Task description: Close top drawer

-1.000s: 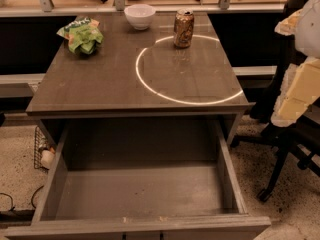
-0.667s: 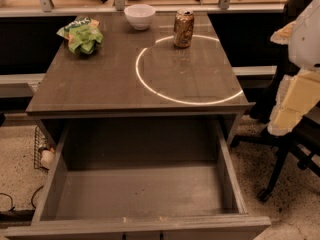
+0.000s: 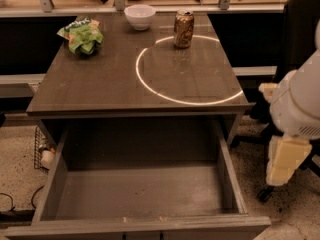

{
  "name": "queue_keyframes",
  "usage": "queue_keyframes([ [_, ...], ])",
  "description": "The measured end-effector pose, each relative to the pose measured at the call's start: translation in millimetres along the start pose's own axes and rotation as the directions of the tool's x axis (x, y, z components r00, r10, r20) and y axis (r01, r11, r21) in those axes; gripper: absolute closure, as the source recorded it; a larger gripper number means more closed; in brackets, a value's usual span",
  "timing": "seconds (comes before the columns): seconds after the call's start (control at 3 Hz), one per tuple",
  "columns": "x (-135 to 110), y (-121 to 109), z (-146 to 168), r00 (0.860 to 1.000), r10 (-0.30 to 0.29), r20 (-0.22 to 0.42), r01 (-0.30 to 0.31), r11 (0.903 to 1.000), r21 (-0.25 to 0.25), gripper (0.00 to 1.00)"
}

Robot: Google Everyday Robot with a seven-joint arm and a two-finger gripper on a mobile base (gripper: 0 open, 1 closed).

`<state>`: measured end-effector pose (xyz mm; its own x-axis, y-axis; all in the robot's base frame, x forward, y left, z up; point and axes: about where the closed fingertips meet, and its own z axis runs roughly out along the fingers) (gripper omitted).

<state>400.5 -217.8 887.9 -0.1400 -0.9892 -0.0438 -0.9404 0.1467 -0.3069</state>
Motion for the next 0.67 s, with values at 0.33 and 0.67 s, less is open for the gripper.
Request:
queue_keyframes([
  [0.33,14,37,37,0.999,-0.032,-0.031,0.031,0.9988,-0.037,0.16],
  [0.67,34,74,52,0.998,-0.031,-0.045,0.028,0.9974,-0.066,0.40],
])
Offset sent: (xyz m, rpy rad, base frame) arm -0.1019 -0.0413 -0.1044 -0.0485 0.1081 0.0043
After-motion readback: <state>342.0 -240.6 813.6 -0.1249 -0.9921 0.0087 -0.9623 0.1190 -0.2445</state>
